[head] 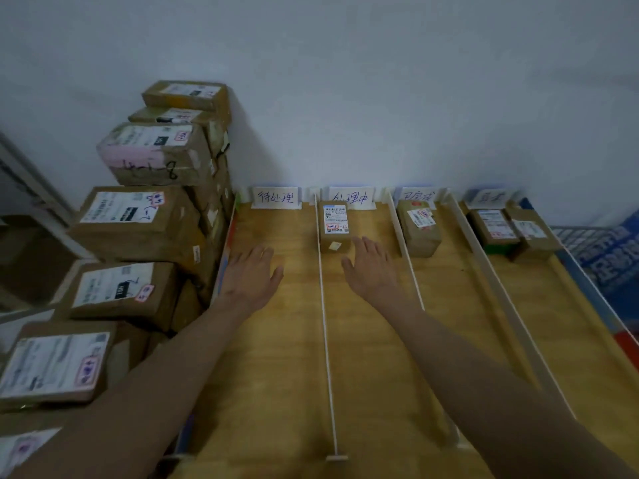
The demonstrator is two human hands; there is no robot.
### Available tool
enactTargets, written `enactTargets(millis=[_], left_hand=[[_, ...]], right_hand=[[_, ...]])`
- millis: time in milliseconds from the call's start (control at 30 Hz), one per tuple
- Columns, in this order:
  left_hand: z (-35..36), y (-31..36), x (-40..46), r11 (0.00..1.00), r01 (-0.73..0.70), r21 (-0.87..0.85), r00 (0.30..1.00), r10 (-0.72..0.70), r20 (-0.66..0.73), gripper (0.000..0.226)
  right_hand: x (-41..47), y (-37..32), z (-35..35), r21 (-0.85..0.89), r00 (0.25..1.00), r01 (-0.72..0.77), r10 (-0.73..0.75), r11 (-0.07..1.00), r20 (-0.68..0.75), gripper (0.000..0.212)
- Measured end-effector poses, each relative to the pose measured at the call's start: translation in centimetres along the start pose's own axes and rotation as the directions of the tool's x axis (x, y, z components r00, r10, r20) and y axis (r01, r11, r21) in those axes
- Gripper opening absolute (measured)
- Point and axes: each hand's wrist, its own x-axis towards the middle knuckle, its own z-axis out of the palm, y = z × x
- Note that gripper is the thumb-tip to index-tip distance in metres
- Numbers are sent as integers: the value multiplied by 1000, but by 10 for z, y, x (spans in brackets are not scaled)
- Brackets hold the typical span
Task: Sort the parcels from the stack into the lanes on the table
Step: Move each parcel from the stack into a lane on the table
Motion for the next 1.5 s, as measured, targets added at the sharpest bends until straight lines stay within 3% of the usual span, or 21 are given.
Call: enactTargets(millis=[333, 633, 933, 1200, 1500], left_hand=[[-48, -68, -146, 995, -96, -42, 985, 89, -145, 49], [-74, -169, -219, 995, 51, -85, 976, -67, -205, 47], [-57, -270, -247, 932, 316, -176, 944, -328, -46, 48], [-30, -293, -230, 793, 462, -397, 886, -434, 163, 86], [-19, -285, -216, 687, 459, -564, 883, -423, 203, 56]], right_hand=[[-126, -110, -10, 21, 1000, -4, 4, 1000, -11, 47], [-175, -217, -1, 98, 995, 91, -94, 991, 27, 51], [-169, -301, 40, 286, 973, 84, -140, 955, 181, 51], [-141, -336, 78, 437, 918, -73, -112, 897, 382, 54], [-126, -341, 93, 524, 884, -160, -115, 837, 453, 47]])
